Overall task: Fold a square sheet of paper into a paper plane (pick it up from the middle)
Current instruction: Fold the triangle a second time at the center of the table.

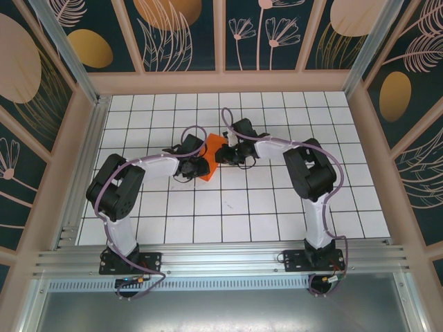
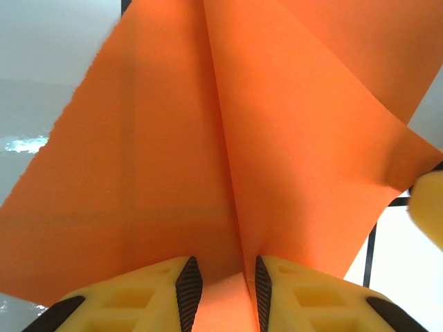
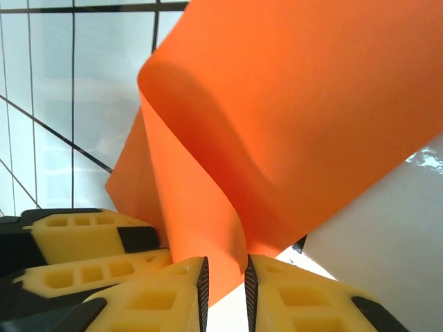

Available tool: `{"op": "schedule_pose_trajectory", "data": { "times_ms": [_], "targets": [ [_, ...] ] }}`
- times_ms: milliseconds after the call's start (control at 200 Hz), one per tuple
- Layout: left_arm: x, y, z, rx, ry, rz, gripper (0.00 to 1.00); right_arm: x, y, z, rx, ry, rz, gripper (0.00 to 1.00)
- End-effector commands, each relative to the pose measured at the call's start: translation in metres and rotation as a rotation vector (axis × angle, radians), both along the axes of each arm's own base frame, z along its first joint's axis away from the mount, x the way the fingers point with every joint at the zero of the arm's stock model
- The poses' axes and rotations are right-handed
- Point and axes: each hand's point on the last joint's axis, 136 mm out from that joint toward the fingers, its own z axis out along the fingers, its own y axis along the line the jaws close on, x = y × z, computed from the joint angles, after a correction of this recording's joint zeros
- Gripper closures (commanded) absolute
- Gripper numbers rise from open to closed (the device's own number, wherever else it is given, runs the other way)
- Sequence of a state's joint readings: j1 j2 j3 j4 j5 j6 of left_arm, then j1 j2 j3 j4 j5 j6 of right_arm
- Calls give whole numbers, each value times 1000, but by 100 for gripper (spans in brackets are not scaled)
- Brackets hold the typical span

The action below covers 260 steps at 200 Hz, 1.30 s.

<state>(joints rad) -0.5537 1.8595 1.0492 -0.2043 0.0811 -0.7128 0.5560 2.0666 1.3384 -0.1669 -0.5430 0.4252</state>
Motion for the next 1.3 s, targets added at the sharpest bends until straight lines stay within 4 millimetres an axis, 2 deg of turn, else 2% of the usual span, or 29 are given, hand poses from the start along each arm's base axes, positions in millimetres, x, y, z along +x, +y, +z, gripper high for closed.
{"op": "schedule_pose_trajectory", "data": {
  "times_ms": [0, 100, 260, 365, 806, 1101, 1296],
  "targets": [
    [-41, 44, -51, 209, 178, 9, 68, 9, -4, 21, 17, -64, -43, 77],
    [-41, 44, -53, 215, 183, 12, 68, 10, -6, 24, 16, -76, -65, 77],
    [-42, 48, -55, 249, 194, 26, 68, 10, -12, 32, 30, -105, -119, 85],
    [-42, 48, -57, 255, 202, 28, 68, 10, -14, 36, 35, -121, -132, 86],
    [-43, 45, -61, 284, 211, -2, 68, 10, 13, 13, 25, -14, -73, 89],
    [-43, 44, -62, 285, 213, -3, 68, 6, 16, -6, -11, 37, -67, 89],
    [-42, 43, -62, 281, 212, 1, 67, 4, 10, -22, -60, 67, -80, 89]
  ]
}}
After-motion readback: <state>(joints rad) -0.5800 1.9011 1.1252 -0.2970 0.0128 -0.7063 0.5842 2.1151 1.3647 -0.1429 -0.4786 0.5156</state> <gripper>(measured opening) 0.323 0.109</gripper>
